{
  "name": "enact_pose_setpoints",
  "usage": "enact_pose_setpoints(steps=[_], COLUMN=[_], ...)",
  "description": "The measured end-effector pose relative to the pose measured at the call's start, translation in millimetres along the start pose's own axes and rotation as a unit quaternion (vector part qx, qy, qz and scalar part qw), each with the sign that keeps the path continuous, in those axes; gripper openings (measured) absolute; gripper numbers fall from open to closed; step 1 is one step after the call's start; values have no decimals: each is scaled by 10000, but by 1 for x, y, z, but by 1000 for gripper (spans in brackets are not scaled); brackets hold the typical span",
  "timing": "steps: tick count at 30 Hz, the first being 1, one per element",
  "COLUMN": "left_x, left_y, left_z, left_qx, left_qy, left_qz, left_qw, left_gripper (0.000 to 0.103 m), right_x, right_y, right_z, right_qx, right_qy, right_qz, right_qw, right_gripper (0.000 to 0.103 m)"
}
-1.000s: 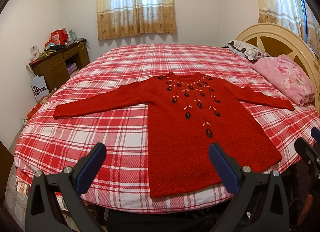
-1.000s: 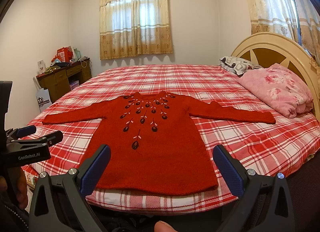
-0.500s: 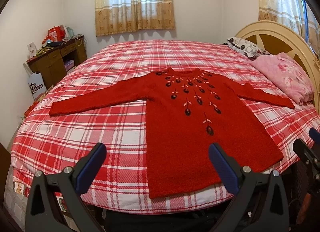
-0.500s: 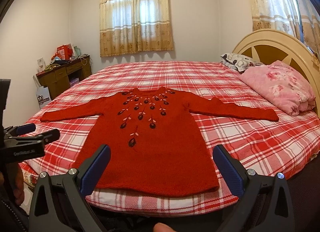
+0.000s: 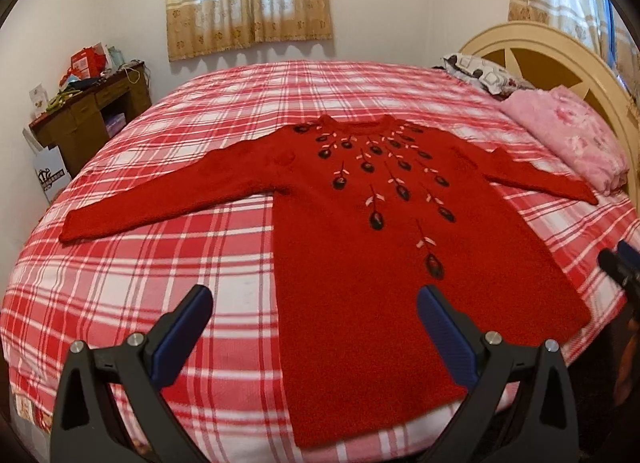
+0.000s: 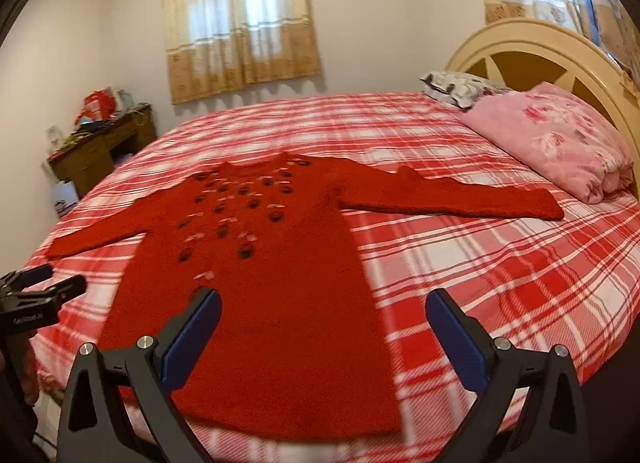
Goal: Fold small clothes
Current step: 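Reach the right gripper to the sweater sleeve cuff and grasp it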
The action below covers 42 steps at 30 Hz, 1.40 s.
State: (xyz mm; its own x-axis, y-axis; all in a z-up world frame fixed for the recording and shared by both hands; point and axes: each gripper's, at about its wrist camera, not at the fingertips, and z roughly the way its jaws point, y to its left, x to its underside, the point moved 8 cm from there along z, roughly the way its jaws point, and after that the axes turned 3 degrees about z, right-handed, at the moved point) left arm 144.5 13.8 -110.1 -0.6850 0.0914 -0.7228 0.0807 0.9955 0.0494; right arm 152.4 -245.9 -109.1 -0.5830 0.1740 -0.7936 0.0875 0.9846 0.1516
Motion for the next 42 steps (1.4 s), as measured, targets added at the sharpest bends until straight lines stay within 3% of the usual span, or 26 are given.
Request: enact_pose_setpoints(steps=[10, 24, 27, 31, 35, 39, 42], left_x=[-20, -61, -66, -70, -69, -68, -70], left_y=[6, 10, 9, 14, 23, 30, 37], left_z=[54, 114, 125, 136, 142, 147, 153], left_qx=[-37, -321, -438, -492, -515, -571, -672], left_qy=[209, 250, 231, 291, 376, 437, 472], left_qz=[-8, 14, 157, 177, 58, -1, 0], left_qw=[9998, 9992, 9986, 9982, 9979, 9974, 9966], left_gripper=[103, 103, 103, 103, 103, 103, 103], right_x=[-24, -78, -89, -99, -107, -108, -103], right_y=[-64, -182, -218, -269, -322, -352, -368], right_z=[61, 110, 119, 130, 135, 141, 148], right_qx=[357, 1096, 1239, 1479, 1898, 2038, 1975], right_qy=[389, 669, 736, 850, 881, 986, 1137], right_qz=[339, 704, 1020, 1459, 1719, 1910, 2079], right_qw=[9980, 9892, 9843, 9745, 9626, 9551, 9512], right_gripper=[102, 86, 83, 65, 64, 64, 55])
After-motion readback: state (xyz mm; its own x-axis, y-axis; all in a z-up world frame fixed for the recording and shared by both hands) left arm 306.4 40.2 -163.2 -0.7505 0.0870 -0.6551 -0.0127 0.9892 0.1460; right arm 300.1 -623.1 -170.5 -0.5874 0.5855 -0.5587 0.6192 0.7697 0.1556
